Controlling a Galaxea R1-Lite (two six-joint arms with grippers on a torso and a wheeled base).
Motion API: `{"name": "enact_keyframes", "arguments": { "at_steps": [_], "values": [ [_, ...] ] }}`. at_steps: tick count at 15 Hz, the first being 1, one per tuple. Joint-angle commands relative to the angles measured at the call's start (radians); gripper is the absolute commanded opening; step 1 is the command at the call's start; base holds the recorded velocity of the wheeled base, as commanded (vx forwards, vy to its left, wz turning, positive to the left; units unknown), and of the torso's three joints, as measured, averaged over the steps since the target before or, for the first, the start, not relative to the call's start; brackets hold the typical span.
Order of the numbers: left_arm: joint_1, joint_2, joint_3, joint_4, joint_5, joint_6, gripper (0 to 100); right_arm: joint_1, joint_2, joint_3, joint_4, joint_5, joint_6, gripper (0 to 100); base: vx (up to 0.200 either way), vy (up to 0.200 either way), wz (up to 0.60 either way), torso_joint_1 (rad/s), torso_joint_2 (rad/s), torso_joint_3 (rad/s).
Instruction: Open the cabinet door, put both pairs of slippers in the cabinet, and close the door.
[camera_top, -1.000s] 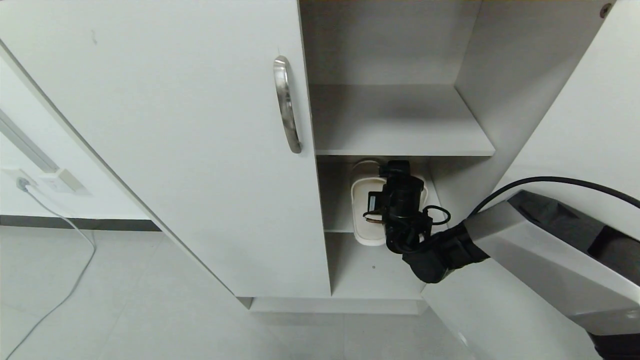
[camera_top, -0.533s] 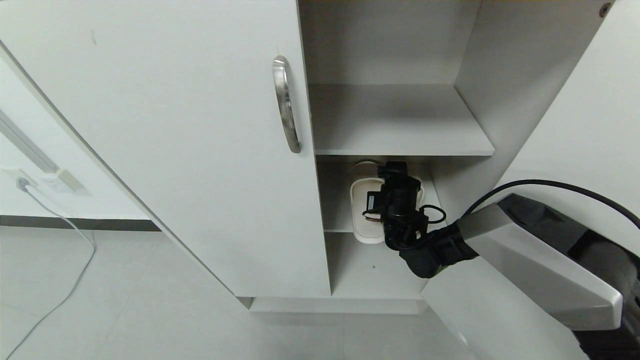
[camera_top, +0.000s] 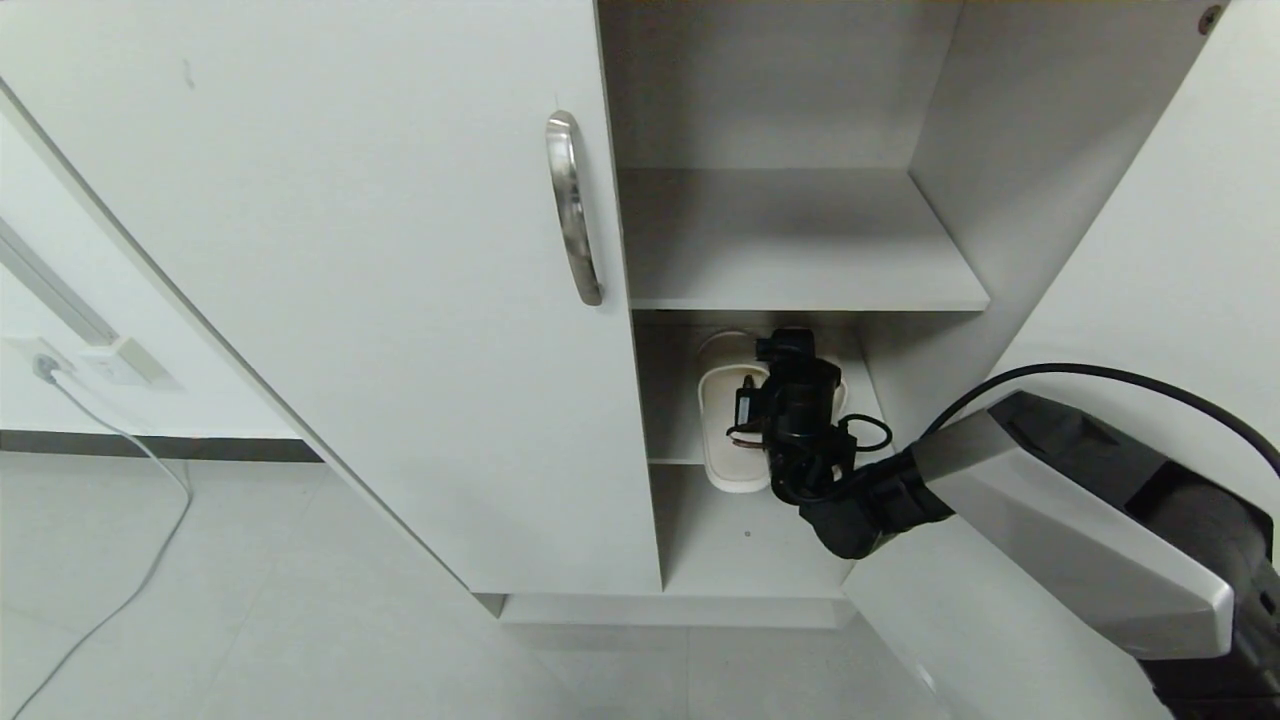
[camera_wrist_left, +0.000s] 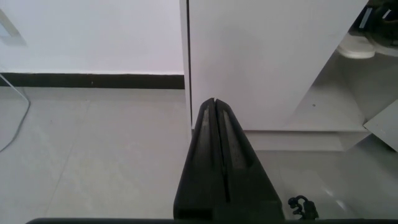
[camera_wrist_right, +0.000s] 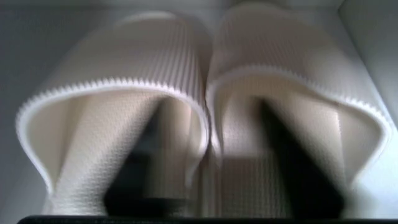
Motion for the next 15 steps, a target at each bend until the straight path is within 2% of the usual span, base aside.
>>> {"name": "enact_keyframes", "arguments": {
  "at_steps": [1, 6, 10, 13, 15],
  "values": [
    [0.000, 0.000, 0.000, 0.000, 0.001, 0.000, 0, 0.000, -0.008, 0.034, -0.006, 0.000, 0.002, 100, 0.000, 0.000, 0.00, 0.000, 0.00, 0.000],
    [0.000, 0.000, 0.000, 0.000, 0.001, 0.001, 0, 0.041, -0.170, 0.274, -0.101, -0.006, 0.002, 100, 0.000, 0.000, 0.00, 0.000, 0.00, 0.000],
    [0.000, 0.000, 0.000, 0.000, 0.001, 0.001, 0, 0.165, -0.370, 0.590, -0.170, -0.023, 0.030, 100, 0.000, 0.000, 0.00, 0.000, 0.00, 0.000],
    [0.000, 0.000, 0.000, 0.000, -0.001, 0.001, 0, 0.205, -0.418, 0.630, -0.169, -0.026, 0.051, 100, 0.000, 0.000, 0.00, 0.000, 0.00, 0.000],
    [0.000, 0.000, 0.000, 0.000, -0.001, 0.001, 0, 0.205, -0.416, 0.632, -0.169, -0.026, 0.051, 100, -0.200, 0.000, 0.00, 0.000, 0.00, 0.000]
  ]
}}
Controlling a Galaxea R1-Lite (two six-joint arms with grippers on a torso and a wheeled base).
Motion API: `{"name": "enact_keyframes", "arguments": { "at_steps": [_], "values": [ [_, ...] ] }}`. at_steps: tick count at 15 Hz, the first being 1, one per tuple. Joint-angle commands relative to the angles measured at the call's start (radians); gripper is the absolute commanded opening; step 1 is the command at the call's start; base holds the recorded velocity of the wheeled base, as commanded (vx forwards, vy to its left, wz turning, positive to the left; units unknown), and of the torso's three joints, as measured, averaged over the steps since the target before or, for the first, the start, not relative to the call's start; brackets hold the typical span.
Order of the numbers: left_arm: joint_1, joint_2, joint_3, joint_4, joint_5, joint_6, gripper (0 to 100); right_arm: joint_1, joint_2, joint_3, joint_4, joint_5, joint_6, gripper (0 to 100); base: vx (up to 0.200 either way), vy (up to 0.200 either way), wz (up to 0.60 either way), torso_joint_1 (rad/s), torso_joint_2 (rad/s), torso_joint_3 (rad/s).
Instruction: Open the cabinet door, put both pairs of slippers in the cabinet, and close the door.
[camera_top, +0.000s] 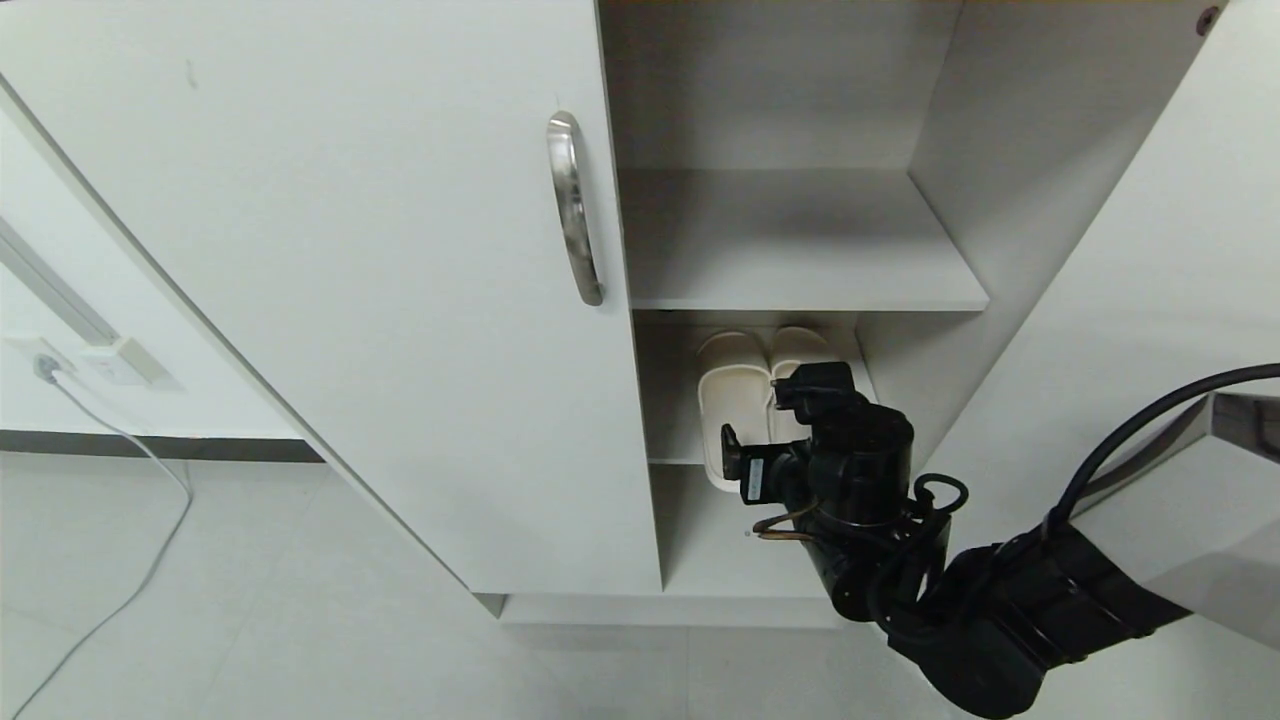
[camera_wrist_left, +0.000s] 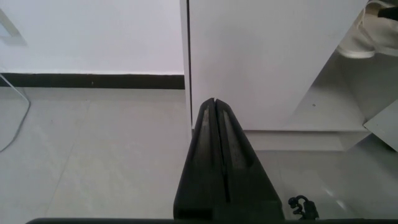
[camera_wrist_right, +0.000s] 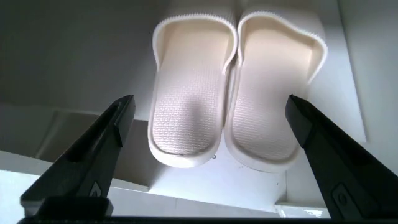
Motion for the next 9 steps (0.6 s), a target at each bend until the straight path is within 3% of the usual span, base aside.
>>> {"name": "enact_keyframes", "arguments": {
  "at_steps": [1, 7, 9],
  "values": [
    [0.000, 0.000, 0.000, 0.000, 0.000, 0.000, 0, 0.013, -0.019, 0.013, 0.000, 0.002, 0.000, 100, -0.200, 0.000, 0.00, -0.002, 0.00, 0.002],
    [0.000, 0.000, 0.000, 0.000, 0.000, 0.000, 0, 0.017, -0.010, 0.013, 0.000, -0.001, 0.000, 100, -0.200, 0.000, 0.00, 0.001, 0.00, 0.004],
    [0.000, 0.000, 0.000, 0.000, 0.000, 0.000, 0, 0.016, -0.010, 0.013, 0.000, -0.001, 0.002, 100, 0.000, 0.000, 0.00, 0.000, 0.00, 0.000]
  ]
}}
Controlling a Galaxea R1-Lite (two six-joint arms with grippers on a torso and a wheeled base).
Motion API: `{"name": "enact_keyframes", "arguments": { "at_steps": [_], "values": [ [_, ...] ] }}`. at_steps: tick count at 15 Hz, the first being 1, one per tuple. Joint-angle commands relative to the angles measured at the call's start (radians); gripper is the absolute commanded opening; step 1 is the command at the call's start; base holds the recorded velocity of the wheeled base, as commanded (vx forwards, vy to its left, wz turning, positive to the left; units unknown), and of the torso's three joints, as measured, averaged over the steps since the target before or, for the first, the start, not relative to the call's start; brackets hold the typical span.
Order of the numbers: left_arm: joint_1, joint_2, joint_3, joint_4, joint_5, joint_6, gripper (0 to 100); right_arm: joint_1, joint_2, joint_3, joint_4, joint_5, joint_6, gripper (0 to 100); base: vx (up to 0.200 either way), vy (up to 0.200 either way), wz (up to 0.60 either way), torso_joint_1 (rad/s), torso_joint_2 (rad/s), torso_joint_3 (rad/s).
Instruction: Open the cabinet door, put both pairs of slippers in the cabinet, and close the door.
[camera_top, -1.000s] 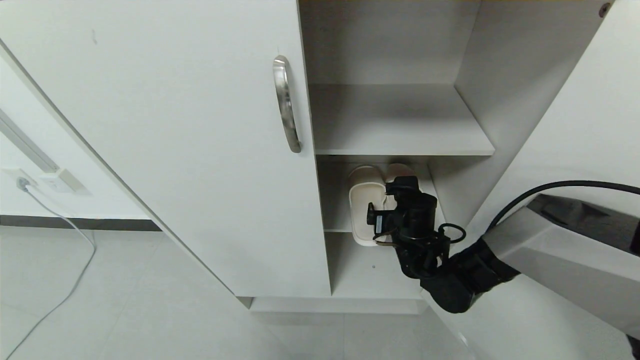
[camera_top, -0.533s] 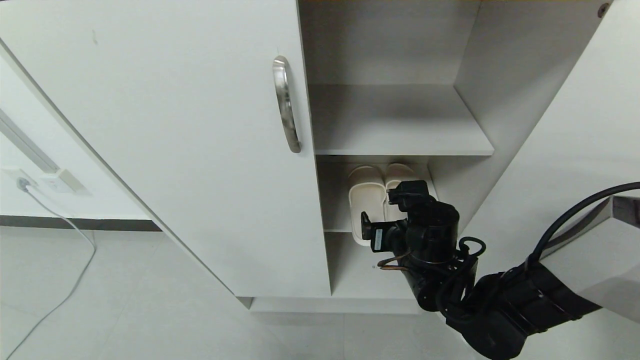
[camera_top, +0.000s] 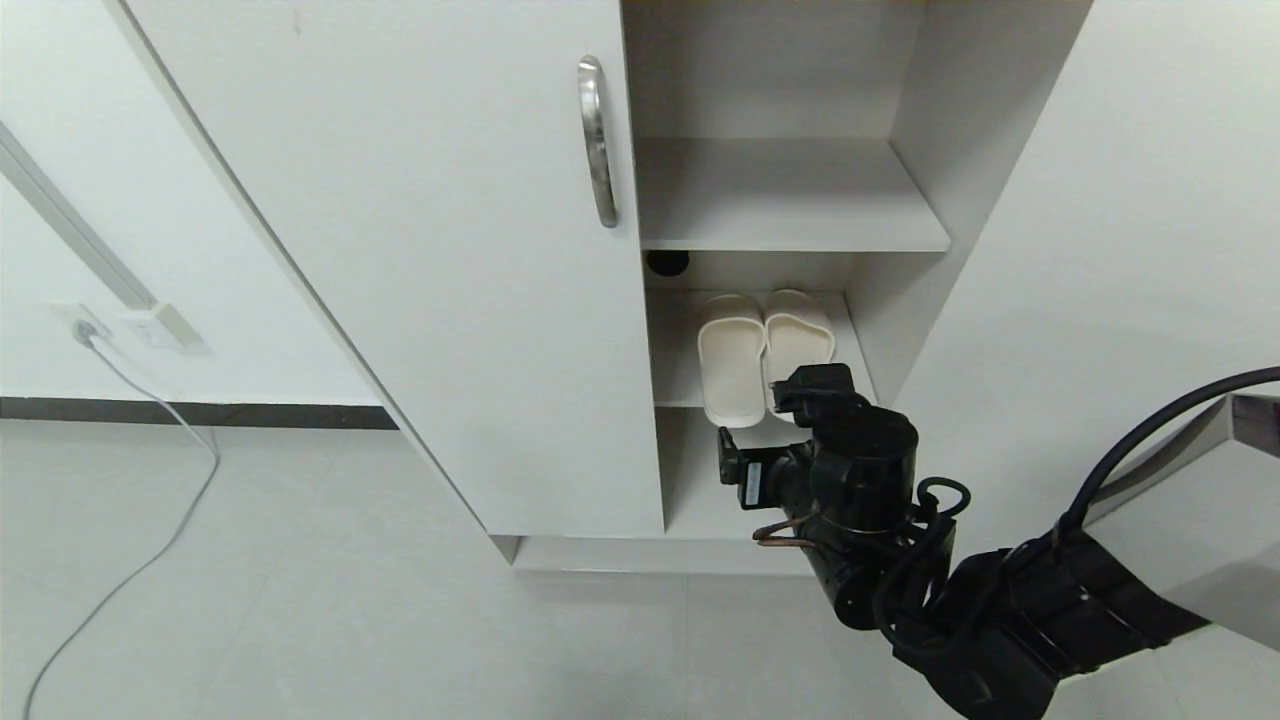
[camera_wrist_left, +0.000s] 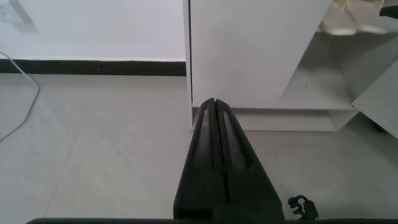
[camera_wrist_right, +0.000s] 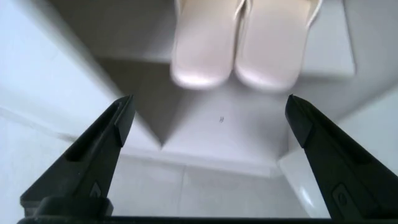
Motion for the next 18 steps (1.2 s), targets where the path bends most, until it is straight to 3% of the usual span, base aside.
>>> {"name": "enact_keyframes", "arguments": {
  "at_steps": [1, 18],
  "values": [
    [0.000, 0.000, 0.000, 0.000, 0.001, 0.000, 0, 0.000, 0.002, 0.000, -0.001, -0.002, 0.000, 100, 0.000, 0.000, 0.00, 0.000, 0.00, 0.000],
    [0.000, 0.000, -0.001, 0.000, -0.001, 0.000, 0, 0.001, 0.000, 0.023, -0.003, -0.005, 0.013, 100, 0.000, 0.000, 0.00, 0.000, 0.00, 0.017]
  ]
}}
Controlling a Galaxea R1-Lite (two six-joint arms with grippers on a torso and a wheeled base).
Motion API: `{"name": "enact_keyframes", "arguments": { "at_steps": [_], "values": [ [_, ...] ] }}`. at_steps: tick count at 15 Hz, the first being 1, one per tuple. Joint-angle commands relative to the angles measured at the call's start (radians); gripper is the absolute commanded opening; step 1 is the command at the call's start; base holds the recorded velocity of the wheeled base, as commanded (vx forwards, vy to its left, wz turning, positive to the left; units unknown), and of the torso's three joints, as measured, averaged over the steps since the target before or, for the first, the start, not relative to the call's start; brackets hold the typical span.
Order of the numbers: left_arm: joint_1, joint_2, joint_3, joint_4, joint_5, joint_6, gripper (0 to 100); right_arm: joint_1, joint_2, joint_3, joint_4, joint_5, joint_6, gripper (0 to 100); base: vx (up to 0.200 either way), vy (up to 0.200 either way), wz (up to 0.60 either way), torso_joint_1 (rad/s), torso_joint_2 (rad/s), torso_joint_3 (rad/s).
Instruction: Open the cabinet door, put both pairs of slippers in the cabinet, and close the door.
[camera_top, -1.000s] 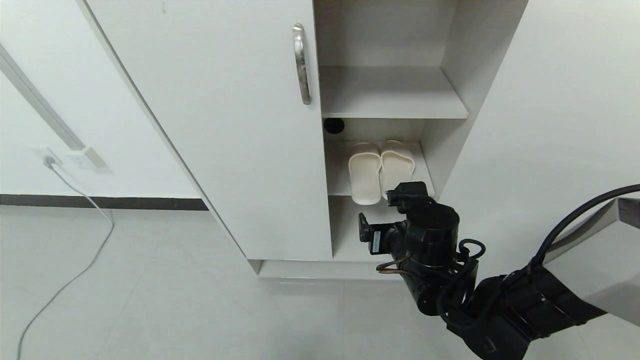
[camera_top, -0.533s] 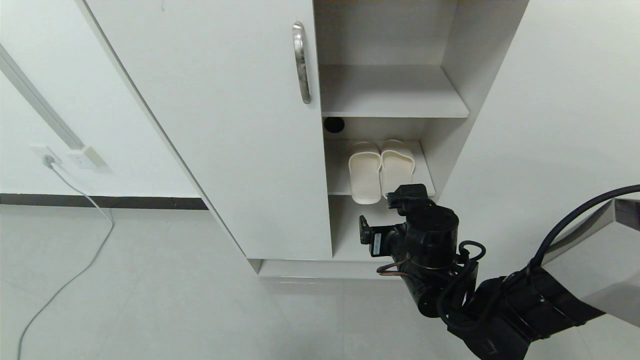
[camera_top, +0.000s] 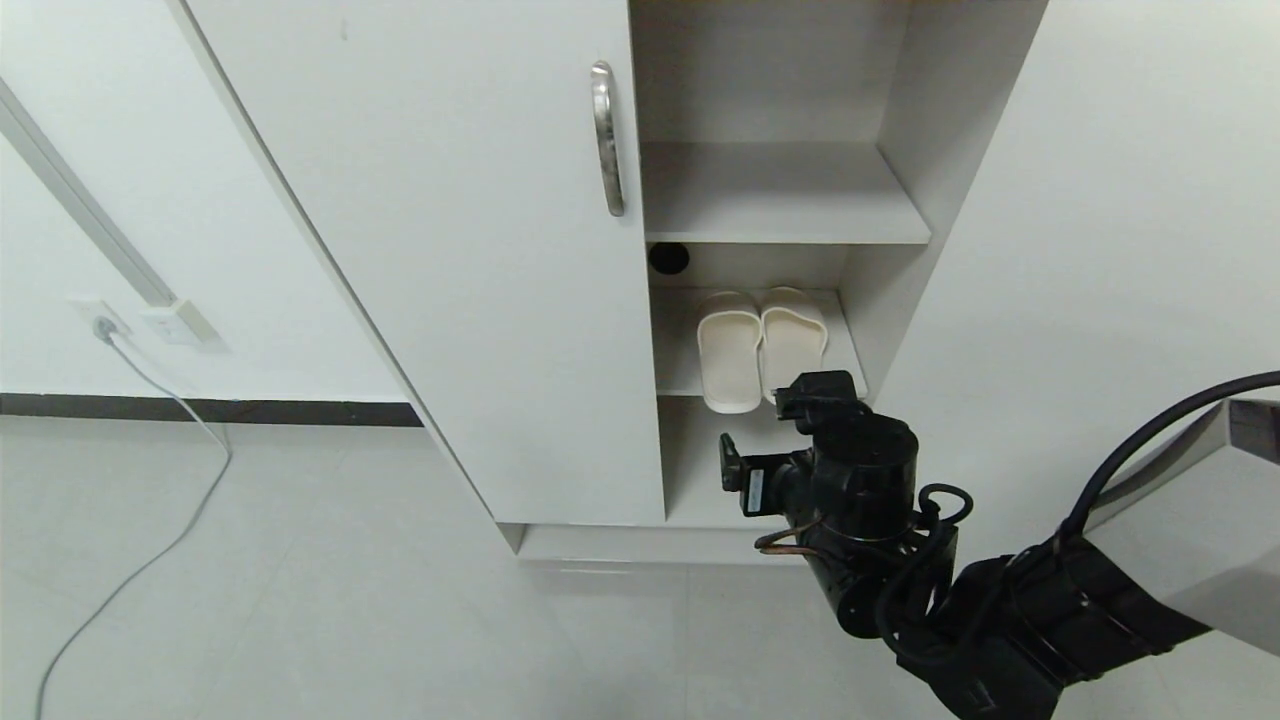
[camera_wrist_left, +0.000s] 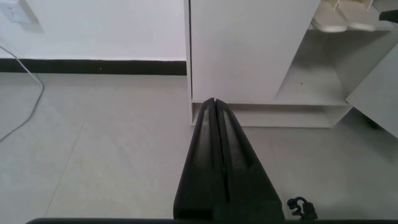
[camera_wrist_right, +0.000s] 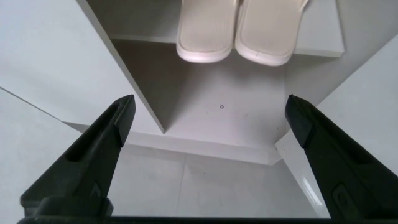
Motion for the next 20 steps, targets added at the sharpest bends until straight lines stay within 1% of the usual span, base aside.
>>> {"name": "enact_keyframes", "arguments": {
  "at_steps": [1, 8, 9, 10, 14, 19, 20],
  "values": [
    [0.000, 0.000, 0.001, 0.000, 0.001, 0.000, 0, 0.000, 0.001, 0.002, 0.000, -0.001, 0.000, 100, 0.000, 0.000, 0.00, 0.002, 0.00, 0.188],
    [0.000, 0.000, 0.001, 0.000, 0.002, 0.002, 0, -0.002, 0.001, 0.022, 0.003, -0.001, -0.003, 100, 0.000, 0.000, 0.00, 0.002, 0.00, 0.200],
    [0.000, 0.000, 0.001, 0.000, 0.002, 0.006, 0, -0.002, 0.001, 0.022, 0.003, -0.001, -0.003, 100, 0.000, 0.000, 0.00, 0.007, 0.00, 0.193],
    [0.000, 0.000, 0.000, 0.000, 0.001, 0.018, 0, -0.002, 0.002, 0.022, 0.003, -0.002, -0.003, 100, 0.000, 0.000, 0.00, -0.002, 0.00, 0.198],
    [0.000, 0.000, 0.001, 0.000, -0.001, 0.017, 0, -0.007, 0.014, 0.028, 0.001, -0.004, -0.003, 100, 0.000, 0.000, 0.00, 0.002, 0.01, 0.198],
    [0.000, 0.000, 0.001, 0.000, -0.001, 0.015, 0, -0.045, 0.016, 0.039, -0.002, -0.004, -0.003, 100, 0.000, 0.000, 0.00, 0.000, 0.00, 0.026],
    [0.000, 0.000, 0.001, 0.000, -0.007, 0.017, 0, -0.045, 0.014, 0.044, -0.003, -0.004, -0.003, 100, 0.000, 0.200, 0.00, -0.002, 0.00, 0.007]
  ]
}}
